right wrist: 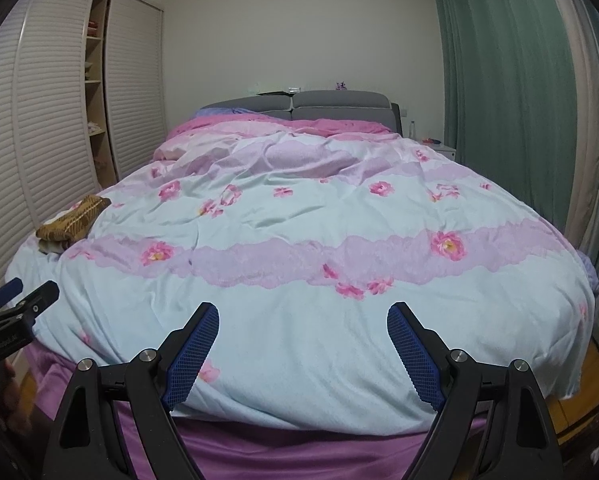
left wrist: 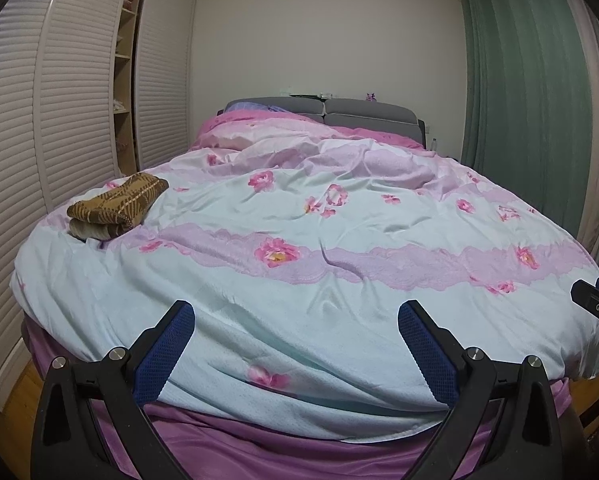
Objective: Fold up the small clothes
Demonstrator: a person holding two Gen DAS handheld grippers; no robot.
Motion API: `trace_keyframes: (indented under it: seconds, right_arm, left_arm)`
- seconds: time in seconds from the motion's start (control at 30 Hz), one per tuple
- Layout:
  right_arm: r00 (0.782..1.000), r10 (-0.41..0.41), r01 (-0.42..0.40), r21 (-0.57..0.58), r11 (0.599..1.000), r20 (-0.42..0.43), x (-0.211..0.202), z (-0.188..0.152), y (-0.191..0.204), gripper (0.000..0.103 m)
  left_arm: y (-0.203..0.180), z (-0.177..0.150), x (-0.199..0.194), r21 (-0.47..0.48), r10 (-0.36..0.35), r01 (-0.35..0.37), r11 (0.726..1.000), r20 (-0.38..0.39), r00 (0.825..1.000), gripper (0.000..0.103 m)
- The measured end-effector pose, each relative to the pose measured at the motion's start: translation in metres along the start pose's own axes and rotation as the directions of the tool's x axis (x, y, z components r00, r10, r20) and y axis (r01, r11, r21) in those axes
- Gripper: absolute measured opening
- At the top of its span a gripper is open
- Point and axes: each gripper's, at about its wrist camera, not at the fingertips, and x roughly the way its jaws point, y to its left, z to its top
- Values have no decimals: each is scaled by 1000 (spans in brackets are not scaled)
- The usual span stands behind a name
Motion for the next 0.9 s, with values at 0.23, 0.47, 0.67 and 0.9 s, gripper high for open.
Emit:
trace_keyframes:
  seconds: [0.23,0.47,0.67,0.9]
  right_arm:
    - [1000,-1,1,0,1000,0,-1,0,1,87]
    - [1000,-1,1,0,1000,2,-1,0,0,87]
    - [1000,0,0,-2,1000,5,-2,1,0,87]
    - [1000,1,-1,-1,1000,4,-2,1,0,87]
  left_arm:
    - [-1,2,0,2,-7,7,1000,-5,1000,103]
    - [-1,2,-1,2,-8,8,1000,-5,1000,103]
    - [-1,3,-1,1,-7,7,1000,0,1000,103]
    - [-2,3,-1,1,-7,7,1000,0,1000,103]
